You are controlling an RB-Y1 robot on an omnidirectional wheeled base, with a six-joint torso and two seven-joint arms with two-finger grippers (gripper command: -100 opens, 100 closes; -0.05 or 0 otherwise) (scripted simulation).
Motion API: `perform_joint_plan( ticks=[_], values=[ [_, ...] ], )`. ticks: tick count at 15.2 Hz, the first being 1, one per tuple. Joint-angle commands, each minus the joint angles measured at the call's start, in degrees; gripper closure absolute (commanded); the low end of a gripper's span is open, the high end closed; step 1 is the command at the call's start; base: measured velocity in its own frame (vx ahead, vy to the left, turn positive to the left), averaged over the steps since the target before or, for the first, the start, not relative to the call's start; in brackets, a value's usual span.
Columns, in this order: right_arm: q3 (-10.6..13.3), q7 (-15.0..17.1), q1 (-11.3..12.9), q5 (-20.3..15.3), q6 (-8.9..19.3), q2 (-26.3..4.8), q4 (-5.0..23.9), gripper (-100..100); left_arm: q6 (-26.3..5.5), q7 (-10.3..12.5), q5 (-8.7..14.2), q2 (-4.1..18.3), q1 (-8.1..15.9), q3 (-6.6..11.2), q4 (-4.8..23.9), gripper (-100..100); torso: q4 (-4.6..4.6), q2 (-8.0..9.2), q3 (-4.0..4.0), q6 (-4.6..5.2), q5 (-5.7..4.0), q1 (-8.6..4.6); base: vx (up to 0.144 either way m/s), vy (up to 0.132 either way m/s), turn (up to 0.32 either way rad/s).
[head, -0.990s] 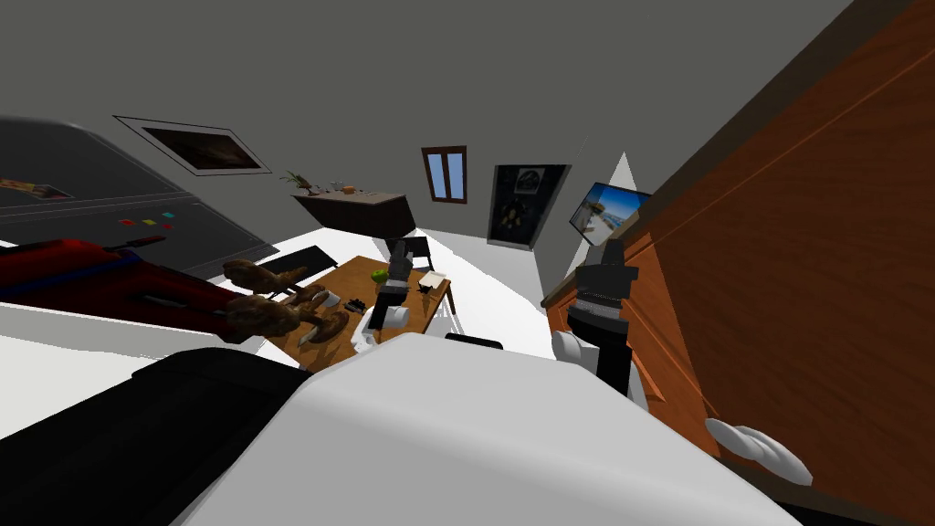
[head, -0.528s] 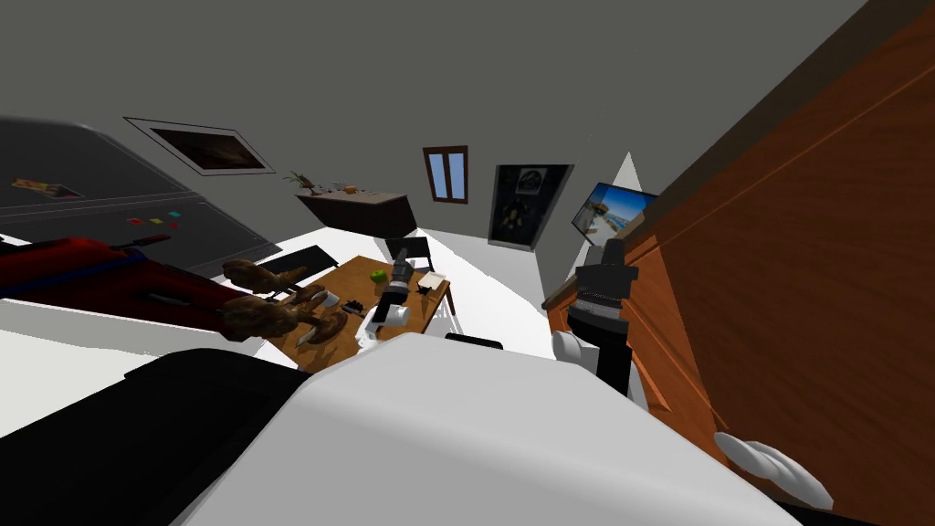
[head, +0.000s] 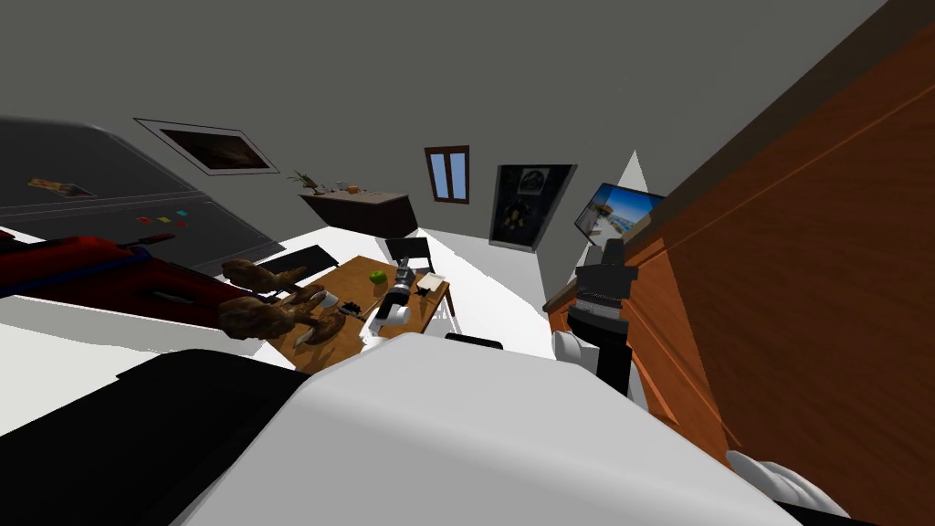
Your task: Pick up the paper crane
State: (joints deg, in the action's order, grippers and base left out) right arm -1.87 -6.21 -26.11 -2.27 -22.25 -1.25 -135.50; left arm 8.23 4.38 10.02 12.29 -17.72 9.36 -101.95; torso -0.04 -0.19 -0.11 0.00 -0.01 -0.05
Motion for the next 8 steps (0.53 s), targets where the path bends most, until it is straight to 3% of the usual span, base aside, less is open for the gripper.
perform_joint_plan(
  ticks=[1, 4, 7, 8],
  values=[
    [0.0, 0.0, 0.0, 0.0, 0.0, 0.0, 0.0, 0, -0.6, 0.3, 0.2, -0.2, 0.6, 0.05, 1.7, -100, 0.00, 0.00, 0.00, 0.00, 0.00, 0.00, 0.023, -0.010, 0.010],
    [0.0, 0.0, 0.0, 0.0, 0.0, 0.0, 0.0, 0, -4.1, 2.0, 1.7, -0.5, 1.9, 0.72, 6.1, -100, 0.01, 0.05, 0.03, 0.00, 0.01, 0.03, 0.027, -0.013, 0.026],
    [0.0, 0.0, 0.0, 0.0, 0.0, 0.0, 0.0, 0, -5.8, 2.8, 2.4, -0.6, 2.5, 1.05, 8.2, -100, 0.00, 0.02, 0.01, -0.01, 0.00, 0.01, 0.037, -0.016, 0.028],
    [0.0, 0.0, 0.0, 0.0, 0.0, 0.0, 0.0, 0, -7.5, 3.7, 3.1, -0.8, 3.2, 1.38, 10.3, -100, 0.00, 0.00, 0.00, 0.00, 0.00, 0.01, 0.043, -0.013, 0.025]
  ],
)
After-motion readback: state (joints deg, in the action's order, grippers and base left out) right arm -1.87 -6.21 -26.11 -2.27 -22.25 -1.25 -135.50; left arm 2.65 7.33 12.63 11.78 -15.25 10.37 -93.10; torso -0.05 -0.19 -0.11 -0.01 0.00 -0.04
